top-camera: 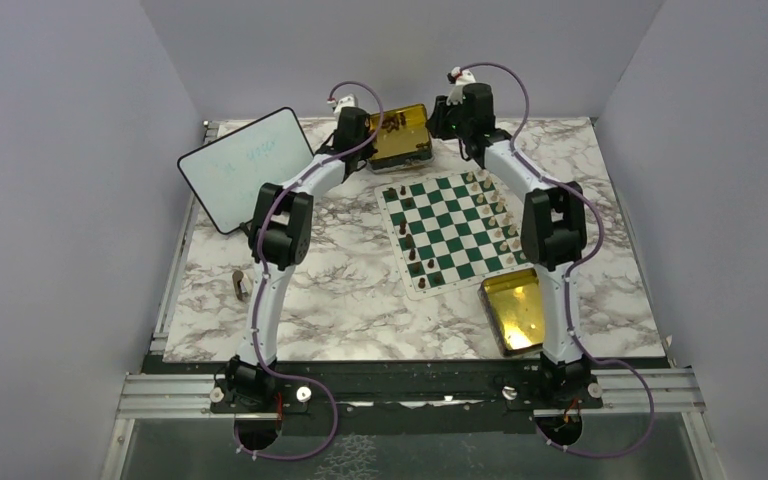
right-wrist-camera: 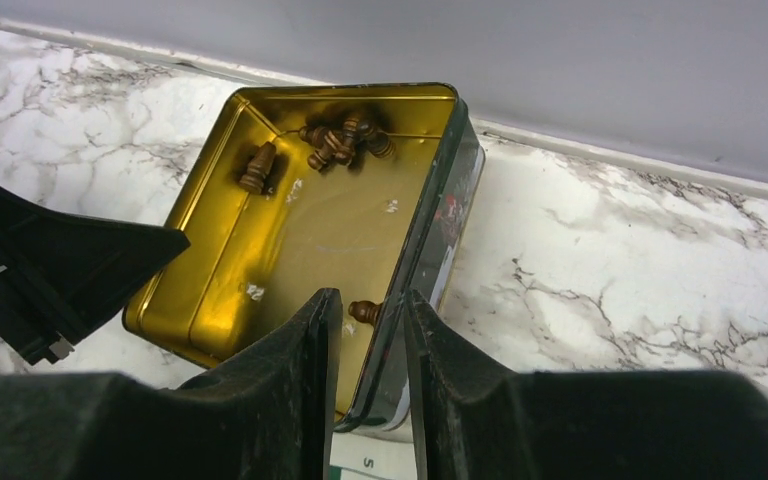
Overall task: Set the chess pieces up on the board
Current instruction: Pick up the storage box at the center of the board, then place the storage box at the center of the board.
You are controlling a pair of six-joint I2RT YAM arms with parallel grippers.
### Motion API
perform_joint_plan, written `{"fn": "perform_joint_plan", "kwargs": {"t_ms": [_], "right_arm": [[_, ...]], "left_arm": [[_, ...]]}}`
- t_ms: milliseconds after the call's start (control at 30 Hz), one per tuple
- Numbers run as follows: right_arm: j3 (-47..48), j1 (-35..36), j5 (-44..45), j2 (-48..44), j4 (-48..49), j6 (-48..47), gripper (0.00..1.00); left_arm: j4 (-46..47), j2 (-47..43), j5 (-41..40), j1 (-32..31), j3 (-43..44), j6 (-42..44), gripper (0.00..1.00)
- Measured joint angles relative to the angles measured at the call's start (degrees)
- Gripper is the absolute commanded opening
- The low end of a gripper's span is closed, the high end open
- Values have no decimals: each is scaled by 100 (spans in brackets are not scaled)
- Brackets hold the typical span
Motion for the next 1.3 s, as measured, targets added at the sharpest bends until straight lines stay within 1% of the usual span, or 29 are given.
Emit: {"fn": "perform_joint_plan", "kwargs": {"t_ms": [200, 533, 700, 1033, 1300], "right_arm": [[-699, 0, 33, -553, 195, 144, 34], [-1342, 0, 55, -1193, 280, 352, 35], [-1805, -2, 48, -1663, 247, 535, 34], [-2677, 0, -98, -2688, 264, 846, 34], [-3228, 0, -282, -2966, 269, 1056, 35]], "left_arm": [[-4, -398, -275, -66, -361, 273, 0], [48, -1412, -710, -155, -1274, 636, 0], [28, -2179, -883, -195, -2177, 745, 0], [-42, -4301, -1357, -328, -4494, 793, 0], [-520, -5866, -1738, -378, -6041, 678, 0]]}}
